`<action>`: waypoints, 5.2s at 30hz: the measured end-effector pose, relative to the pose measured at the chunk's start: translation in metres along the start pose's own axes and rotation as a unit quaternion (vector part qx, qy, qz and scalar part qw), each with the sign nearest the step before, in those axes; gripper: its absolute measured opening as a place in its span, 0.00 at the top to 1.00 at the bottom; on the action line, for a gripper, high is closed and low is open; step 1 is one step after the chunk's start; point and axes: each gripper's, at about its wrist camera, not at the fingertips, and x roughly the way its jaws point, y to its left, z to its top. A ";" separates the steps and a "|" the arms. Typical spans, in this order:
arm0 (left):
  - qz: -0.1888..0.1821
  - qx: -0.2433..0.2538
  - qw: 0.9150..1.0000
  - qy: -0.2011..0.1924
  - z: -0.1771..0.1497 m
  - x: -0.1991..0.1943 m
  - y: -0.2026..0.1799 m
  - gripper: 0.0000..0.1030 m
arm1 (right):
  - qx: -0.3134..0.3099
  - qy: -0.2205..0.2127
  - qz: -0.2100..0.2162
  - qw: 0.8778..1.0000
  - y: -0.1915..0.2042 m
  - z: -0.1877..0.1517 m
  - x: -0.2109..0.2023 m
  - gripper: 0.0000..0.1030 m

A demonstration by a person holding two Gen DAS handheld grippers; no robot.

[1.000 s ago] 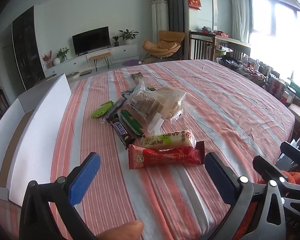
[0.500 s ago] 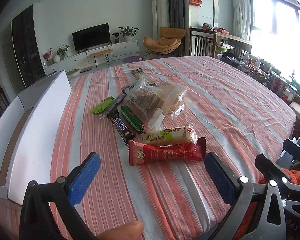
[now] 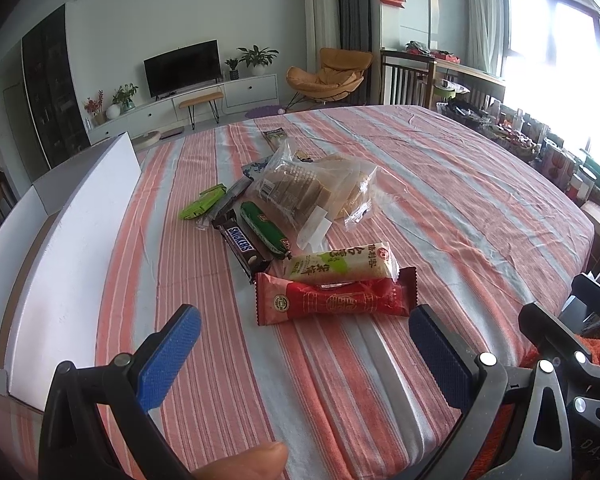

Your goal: Organize snacks

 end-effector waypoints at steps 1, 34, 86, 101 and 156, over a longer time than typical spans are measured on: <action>0.000 -0.001 1.000 0.000 0.000 0.000 0.000 0.00 | 0.000 0.000 0.000 1.000 0.000 0.000 0.000 0.15; 0.001 -0.007 1.000 0.006 -0.002 0.002 0.005 0.00 | -0.004 0.009 -0.003 1.000 0.000 0.000 0.001 0.15; 0.002 -0.025 0.997 0.069 -0.009 0.028 0.014 0.00 | 0.008 0.025 0.002 1.000 -0.005 0.000 0.002 0.15; 0.012 -0.044 0.987 0.154 -0.033 0.070 0.044 0.00 | 0.056 0.018 0.030 0.998 -0.009 -0.003 0.007 0.15; -0.065 -0.106 0.986 0.110 0.020 0.057 0.138 0.84 | -0.139 0.196 0.230 0.943 0.130 0.110 0.127 0.15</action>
